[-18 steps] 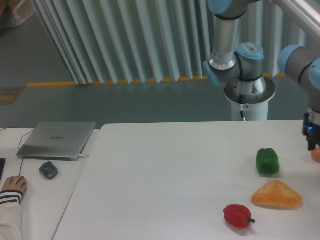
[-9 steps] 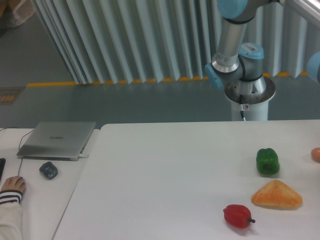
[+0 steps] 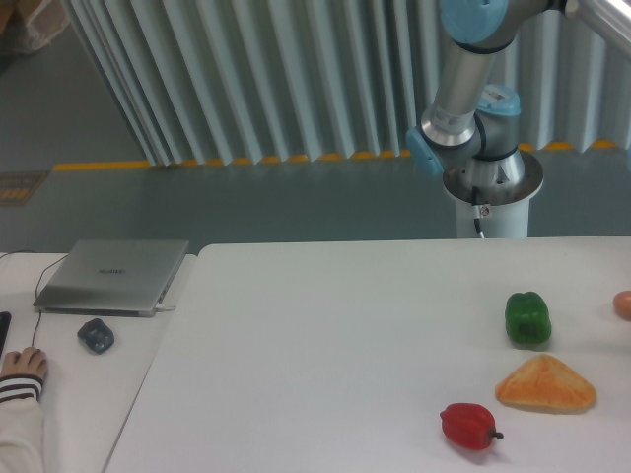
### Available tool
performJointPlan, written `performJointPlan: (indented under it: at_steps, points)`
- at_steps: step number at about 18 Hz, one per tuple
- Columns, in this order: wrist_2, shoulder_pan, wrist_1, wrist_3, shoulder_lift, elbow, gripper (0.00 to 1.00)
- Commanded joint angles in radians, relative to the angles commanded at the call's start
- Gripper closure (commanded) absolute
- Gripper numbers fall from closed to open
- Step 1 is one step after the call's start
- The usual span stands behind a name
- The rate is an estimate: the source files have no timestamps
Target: Place the yellow pepper on the table
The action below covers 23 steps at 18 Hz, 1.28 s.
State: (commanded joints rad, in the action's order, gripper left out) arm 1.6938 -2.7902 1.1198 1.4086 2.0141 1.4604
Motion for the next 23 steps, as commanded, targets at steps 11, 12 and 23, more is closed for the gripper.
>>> performJointPlan:
  at_steps: [11,12,23]
  points:
    - [-0.011,-0.017,-0.041,-0.086,0.041,-0.045,0.00]
    - [-0.011,-0.017,-0.041,-0.086,0.046,-0.049,0.00]
    - [-0.005,-0.011,-0.107,-0.089,0.121,-0.055,0.00]
